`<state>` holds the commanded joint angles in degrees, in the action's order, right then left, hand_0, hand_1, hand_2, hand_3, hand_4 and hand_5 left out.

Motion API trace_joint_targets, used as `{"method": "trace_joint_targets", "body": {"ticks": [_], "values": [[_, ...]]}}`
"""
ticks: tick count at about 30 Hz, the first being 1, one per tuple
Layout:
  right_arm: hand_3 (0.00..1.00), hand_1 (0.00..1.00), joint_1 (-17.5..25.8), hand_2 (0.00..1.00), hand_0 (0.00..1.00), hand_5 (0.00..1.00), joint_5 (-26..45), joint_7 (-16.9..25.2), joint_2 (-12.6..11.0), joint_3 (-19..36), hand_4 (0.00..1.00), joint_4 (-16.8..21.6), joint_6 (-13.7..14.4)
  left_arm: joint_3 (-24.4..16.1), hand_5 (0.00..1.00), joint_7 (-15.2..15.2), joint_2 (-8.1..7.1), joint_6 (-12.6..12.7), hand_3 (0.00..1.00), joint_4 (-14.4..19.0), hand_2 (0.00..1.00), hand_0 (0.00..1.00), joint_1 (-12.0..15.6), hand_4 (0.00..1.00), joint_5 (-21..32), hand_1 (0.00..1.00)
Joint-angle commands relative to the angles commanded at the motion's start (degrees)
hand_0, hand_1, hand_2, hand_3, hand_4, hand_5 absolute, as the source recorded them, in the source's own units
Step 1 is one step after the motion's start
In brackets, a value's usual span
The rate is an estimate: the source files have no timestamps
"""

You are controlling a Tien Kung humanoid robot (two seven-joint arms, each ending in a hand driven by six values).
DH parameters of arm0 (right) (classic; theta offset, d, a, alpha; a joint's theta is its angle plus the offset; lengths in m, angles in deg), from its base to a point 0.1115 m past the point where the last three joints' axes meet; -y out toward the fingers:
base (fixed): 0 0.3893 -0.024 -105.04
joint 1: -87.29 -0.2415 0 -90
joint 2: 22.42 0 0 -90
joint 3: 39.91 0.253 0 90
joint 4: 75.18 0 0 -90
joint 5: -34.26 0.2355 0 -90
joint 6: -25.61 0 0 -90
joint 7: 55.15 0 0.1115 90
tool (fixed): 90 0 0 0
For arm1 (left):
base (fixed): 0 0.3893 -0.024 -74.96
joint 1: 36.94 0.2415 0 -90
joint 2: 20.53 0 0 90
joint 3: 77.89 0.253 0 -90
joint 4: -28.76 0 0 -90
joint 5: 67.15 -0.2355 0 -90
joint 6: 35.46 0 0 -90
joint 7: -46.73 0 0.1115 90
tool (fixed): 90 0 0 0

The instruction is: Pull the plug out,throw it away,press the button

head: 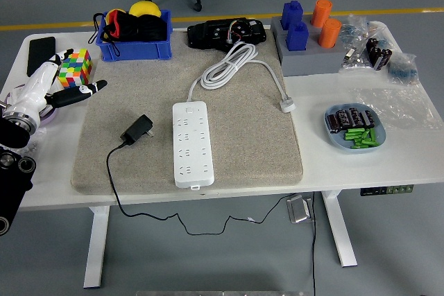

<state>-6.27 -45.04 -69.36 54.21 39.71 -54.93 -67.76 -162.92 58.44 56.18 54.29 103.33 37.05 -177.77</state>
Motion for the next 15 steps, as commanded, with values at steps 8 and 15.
{"method": "trace_joint_targets", "body": {"ticks": [8, 15], "values": [[0.722, 0.699, 0.1, 0.709, 0.749, 0.621, 0.0, 0.0, -0.1, -0.2, 0.785, 0.0, 0.0, -0.4, 0.56, -0.6, -0.01, 0.7, 0.981, 0.5, 0.965, 0.998, 0.1, 0.96, 0.0, 0.998], [0.722, 0.7, 0.3, 0.709, 0.749, 0.624, 0.0, 0.0, 0.1, 0.0, 0.784, 0.0, 0.0, -0.4, 0.56, -0.6, 0.11, 0.8, 0.977, 0.8, 0.964, 0.998, 0.4, 0.953, -0.1, 0.998]]}}
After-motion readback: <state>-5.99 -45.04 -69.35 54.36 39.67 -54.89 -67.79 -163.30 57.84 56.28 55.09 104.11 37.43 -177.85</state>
